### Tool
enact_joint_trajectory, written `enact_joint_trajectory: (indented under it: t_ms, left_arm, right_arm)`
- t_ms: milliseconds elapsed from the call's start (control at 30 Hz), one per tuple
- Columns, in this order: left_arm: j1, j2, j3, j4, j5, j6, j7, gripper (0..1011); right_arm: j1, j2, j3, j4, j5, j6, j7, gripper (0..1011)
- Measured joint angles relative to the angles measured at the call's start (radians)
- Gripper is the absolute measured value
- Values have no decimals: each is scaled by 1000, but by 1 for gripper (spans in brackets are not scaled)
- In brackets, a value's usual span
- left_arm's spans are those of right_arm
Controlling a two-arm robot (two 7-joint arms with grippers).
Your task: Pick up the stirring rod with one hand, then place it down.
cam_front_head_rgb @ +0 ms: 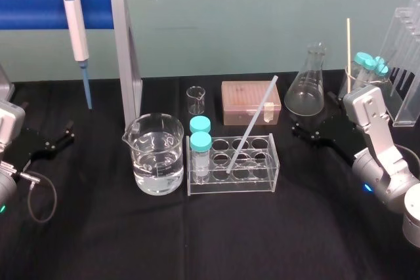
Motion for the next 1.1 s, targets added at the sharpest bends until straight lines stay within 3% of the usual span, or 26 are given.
enact_joint_trajectory:
  t_ms: [1100]
  left_arm:
    - [0,0,0,0,0,0,0,1000]
  right_arm:
    - [0,0,0,0,0,0,0,1004]
